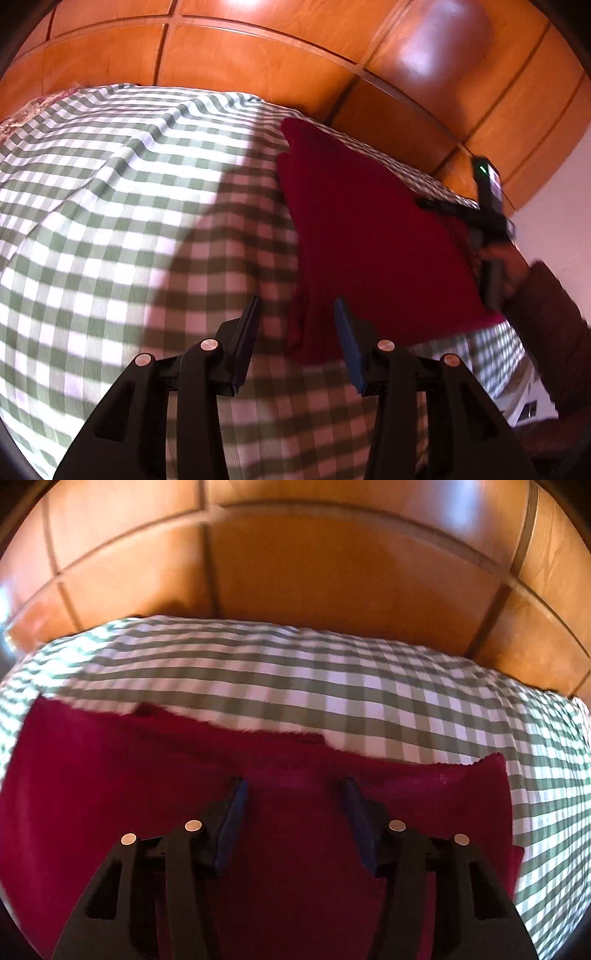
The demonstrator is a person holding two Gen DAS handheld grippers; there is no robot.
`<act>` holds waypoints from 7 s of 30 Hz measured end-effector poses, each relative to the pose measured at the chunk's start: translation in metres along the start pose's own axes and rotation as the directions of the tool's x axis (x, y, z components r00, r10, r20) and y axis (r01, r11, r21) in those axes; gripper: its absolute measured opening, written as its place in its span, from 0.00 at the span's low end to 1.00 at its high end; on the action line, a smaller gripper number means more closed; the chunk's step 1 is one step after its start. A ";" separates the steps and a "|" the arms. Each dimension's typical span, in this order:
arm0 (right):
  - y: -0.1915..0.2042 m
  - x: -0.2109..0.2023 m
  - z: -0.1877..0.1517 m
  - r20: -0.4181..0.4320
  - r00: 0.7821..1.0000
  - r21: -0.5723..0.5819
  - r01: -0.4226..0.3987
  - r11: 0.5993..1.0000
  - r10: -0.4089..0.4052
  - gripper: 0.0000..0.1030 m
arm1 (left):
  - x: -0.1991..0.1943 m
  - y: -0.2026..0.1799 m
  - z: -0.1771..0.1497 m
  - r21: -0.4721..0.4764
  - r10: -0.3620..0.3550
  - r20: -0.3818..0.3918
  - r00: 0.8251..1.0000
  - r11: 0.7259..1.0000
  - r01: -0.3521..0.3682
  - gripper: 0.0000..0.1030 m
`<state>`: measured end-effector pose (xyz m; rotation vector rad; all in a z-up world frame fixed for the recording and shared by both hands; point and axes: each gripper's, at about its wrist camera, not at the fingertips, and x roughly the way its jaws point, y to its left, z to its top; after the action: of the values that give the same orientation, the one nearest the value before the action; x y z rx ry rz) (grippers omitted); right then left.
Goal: Fold small clothes
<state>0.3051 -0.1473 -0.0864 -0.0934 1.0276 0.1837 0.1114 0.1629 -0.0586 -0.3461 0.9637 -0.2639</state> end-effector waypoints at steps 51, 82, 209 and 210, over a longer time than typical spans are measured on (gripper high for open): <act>-0.121 -0.189 -0.202 0.107 0.986 0.275 -0.150 0.949 0.125 0.64 | -0.014 -0.046 -0.006 0.030 0.070 0.052 0.996 0.997 -0.071 0.29; -0.124 -0.119 -0.168 0.059 0.994 0.352 0.062 0.934 -0.088 0.61 | 0.028 -0.101 0.001 0.161 0.275 0.095 0.957 0.944 -0.287 0.51; 0.164 -0.164 -0.196 -0.138 0.842 -0.344 -0.535 0.772 0.521 0.49 | 0.017 -0.030 0.021 -0.017 0.178 -0.010 0.984 0.984 -0.178 0.47; 0.155 -0.169 -0.190 -0.139 0.824 -0.323 -0.562 0.762 0.549 0.49 | 0.011 -0.032 0.022 -0.019 0.175 0.008 0.985 0.984 -0.175 0.52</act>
<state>0.0298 -0.0442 -0.0376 -0.1128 1.0272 0.9215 0.1337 0.1336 -0.0427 -0.2773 0.9812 -0.0934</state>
